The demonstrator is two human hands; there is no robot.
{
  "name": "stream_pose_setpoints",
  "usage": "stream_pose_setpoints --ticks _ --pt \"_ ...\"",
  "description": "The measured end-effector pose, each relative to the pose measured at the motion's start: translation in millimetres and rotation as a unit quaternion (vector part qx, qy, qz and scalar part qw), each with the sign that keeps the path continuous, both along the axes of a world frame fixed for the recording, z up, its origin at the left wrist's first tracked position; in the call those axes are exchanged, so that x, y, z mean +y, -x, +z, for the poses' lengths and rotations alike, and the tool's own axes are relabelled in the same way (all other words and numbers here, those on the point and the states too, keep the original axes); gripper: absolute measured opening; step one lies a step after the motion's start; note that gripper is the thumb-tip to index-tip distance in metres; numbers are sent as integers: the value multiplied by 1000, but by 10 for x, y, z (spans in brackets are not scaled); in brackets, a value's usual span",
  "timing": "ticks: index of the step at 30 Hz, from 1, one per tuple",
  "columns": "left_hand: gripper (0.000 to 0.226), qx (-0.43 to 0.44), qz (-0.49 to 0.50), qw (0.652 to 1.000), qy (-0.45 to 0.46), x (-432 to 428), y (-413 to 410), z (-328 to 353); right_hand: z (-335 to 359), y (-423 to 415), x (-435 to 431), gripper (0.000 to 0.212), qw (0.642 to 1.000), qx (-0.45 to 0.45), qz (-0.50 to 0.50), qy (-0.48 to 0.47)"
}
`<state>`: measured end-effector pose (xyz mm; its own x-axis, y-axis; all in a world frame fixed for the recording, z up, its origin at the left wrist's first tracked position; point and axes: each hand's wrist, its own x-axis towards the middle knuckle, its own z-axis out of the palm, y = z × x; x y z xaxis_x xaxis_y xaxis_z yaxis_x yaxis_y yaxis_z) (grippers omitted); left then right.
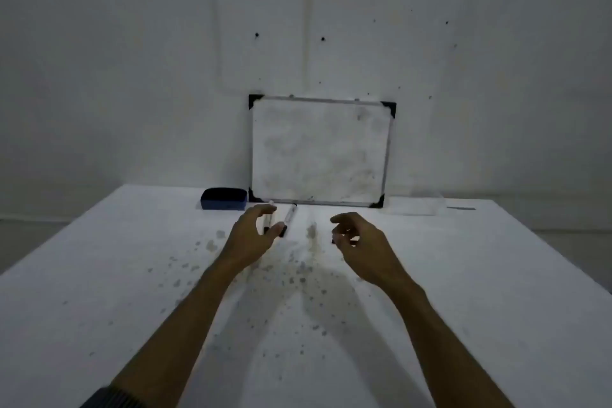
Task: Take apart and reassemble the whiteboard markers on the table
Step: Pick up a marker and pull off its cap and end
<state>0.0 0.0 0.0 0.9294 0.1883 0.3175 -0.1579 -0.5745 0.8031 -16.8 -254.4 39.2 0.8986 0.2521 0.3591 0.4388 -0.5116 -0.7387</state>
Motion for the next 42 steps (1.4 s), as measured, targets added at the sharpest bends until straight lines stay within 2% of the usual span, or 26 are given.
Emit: stream_pose_setpoints --ticks 3,5,9,13,17,19,21,25,28,31,34,38,42 --pt "91 62 68 990 -110 139 -16 -225 -137 -211 248 27 997 32 7 75" --pt "101 107 83 979 -155 229 -36 -369 -197 -430 456 29 993 47 1 104" --pt "92 111 65 967 -218 304 -132 -544 -262 -934 886 36 984 113 -69 121" --pt "89 89 62 974 -198 335 -194 -623 -435 -1268 1245 52 972 145 -134 129" --pt "93 86 64 975 -194 320 -202 -631 -495 -1295 1403 36 964 154 -169 140" --pt "89 89 62 974 -197 313 -199 -618 -467 -1278 1424 36 962 152 -181 139" --pt "75 82 65 981 -162 298 -178 -588 -415 -1240 1401 39 963 161 -178 121" --pt "40 17 96 995 36 199 -88 -409 -294 -976 1187 39 968 202 -146 -11" --pt "36 8 48 989 140 42 -56 -257 -285 -642 952 43 966 224 -97 -88" --pt "44 58 -5 971 230 -203 -76 -156 -277 -337 755 37 970 225 -48 -83" --pt "42 102 -52 955 273 -413 -92 -116 -310 -214 620 30 979 199 -17 -45" --pt "24 71 -100 942 311 -575 -187 -44 -306 -240 466 33 984 178 0 -28" --pt "22 29 -91 962 254 -603 -178 -60 -337 -341 198 30 991 128 7 -40"
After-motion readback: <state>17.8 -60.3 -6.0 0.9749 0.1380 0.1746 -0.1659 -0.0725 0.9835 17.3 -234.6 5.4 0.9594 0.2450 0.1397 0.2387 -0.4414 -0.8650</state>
